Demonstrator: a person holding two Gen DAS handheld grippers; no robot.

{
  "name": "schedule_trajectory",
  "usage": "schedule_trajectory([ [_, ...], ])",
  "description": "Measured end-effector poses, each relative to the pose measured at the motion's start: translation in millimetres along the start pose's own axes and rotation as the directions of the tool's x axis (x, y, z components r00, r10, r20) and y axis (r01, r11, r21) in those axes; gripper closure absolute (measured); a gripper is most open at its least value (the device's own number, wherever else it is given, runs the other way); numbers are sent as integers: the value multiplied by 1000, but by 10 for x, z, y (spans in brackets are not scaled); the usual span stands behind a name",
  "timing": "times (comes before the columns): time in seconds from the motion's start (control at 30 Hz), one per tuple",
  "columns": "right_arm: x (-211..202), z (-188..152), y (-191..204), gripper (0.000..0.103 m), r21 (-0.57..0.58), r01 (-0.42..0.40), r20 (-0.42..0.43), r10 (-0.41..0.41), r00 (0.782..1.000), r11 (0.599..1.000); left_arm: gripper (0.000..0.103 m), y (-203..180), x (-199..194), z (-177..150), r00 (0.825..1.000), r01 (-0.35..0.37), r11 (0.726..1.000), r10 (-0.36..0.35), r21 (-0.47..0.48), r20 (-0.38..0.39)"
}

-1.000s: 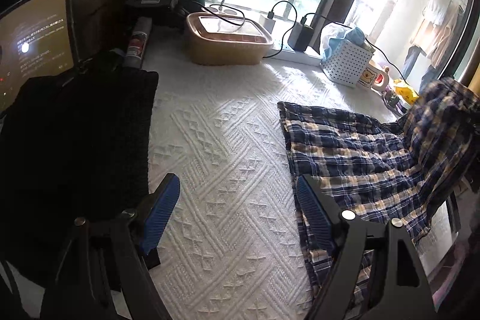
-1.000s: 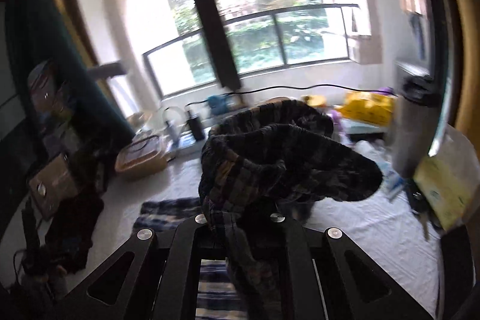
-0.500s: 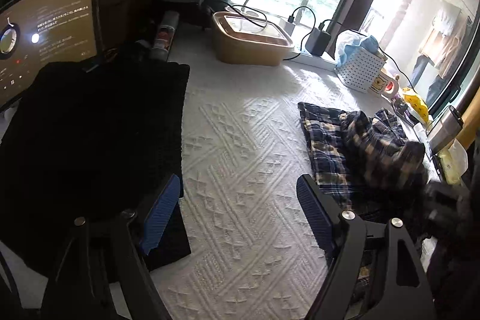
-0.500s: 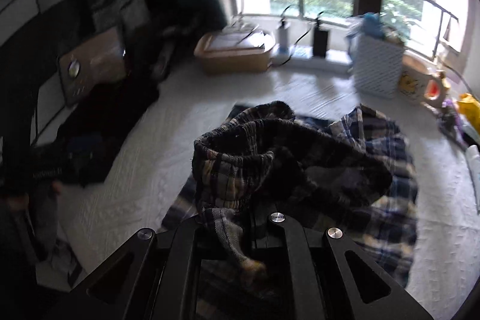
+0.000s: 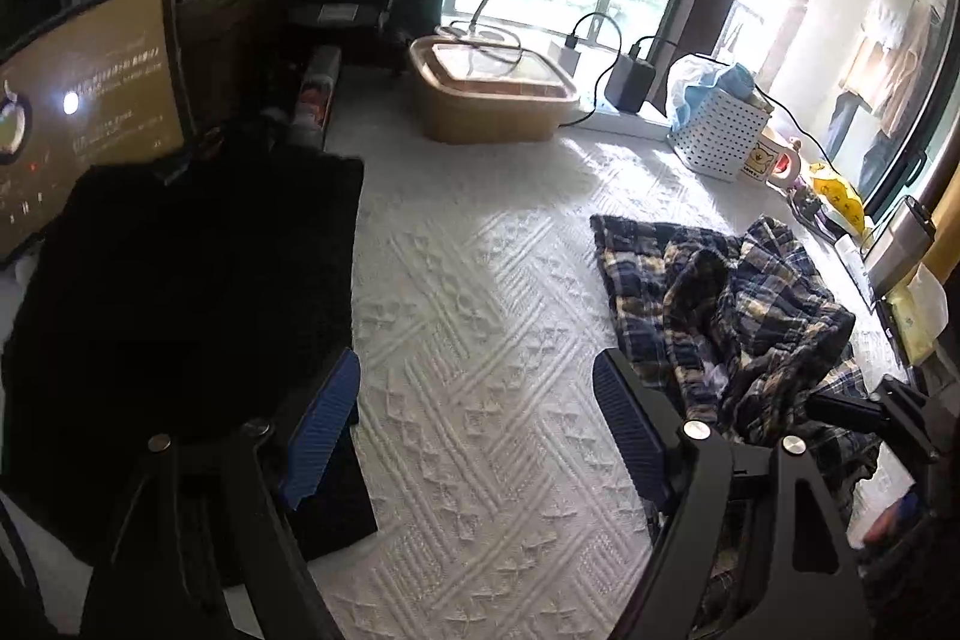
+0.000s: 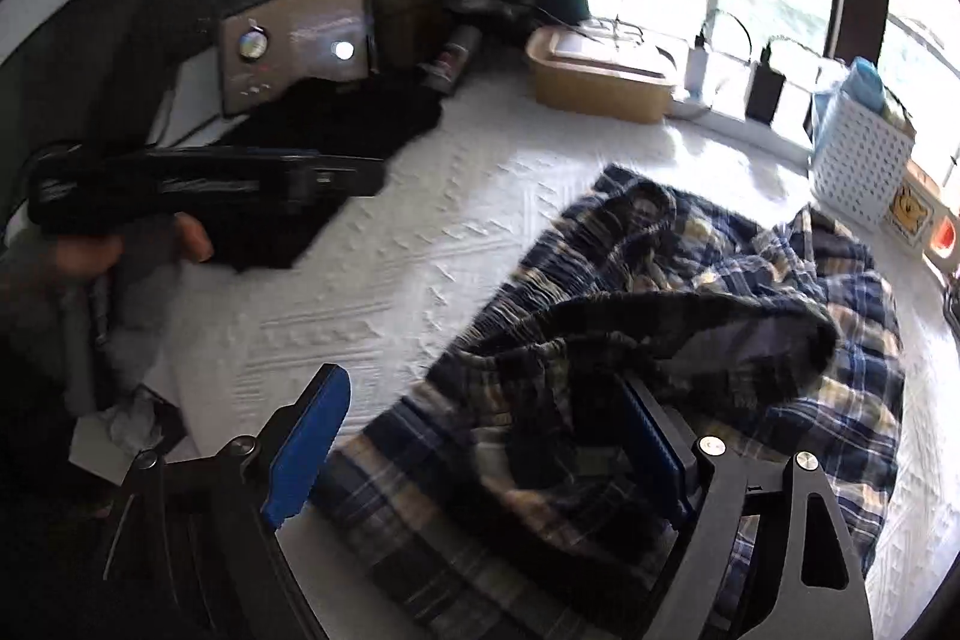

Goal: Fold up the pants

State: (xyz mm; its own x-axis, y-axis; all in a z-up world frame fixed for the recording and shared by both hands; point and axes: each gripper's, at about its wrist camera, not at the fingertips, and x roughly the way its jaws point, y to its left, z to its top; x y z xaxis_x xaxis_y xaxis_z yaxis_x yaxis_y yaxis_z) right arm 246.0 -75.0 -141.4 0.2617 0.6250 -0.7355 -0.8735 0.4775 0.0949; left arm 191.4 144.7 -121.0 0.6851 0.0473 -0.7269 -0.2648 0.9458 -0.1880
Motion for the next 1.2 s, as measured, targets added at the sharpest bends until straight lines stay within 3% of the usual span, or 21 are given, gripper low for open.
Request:
schedule_trajectory([
  [0.13,-266,-33,-211,15,64,9,65,-13,998,998,23,-220,-13,69,1000,23,998,-24,60,9],
  [0.27,-537,-104,-540,15,154,42,118,-61,991,987,23,-637,-16,110,995,102,980,-105,173,5],
  [0.33,-645,-165,-715,15,200,70,135,-98,986,977,23,-879,-10,126,987,155,959,-159,236,-3],
  [0.5,-796,-338,-1068,15,285,158,132,-202,970,945,23,-1440,5,77,961,266,876,-273,403,-40],
  [0.6,-845,-481,-1293,15,350,204,109,-256,960,914,23,-1674,100,39,959,269,831,-276,487,-59],
  [0.87,-915,-766,-1644,15,457,244,74,-310,948,855,23,-2044,399,25,964,259,775,-244,576,-106],
  [0.93,-916,-807,-1701,15,475,242,70,-310,948,846,27,-2052,500,36,965,257,780,-232,571,-118],
  [1.0,-911,-826,-1739,15,487,240,69,-311,948,840,78,-2004,633,84,963,271,797,-227,539,-149],
  [1.2,-903,-817,-1764,15,490,230,77,-305,949,841,82,-1520,751,285,978,207,890,-174,407,-116],
])
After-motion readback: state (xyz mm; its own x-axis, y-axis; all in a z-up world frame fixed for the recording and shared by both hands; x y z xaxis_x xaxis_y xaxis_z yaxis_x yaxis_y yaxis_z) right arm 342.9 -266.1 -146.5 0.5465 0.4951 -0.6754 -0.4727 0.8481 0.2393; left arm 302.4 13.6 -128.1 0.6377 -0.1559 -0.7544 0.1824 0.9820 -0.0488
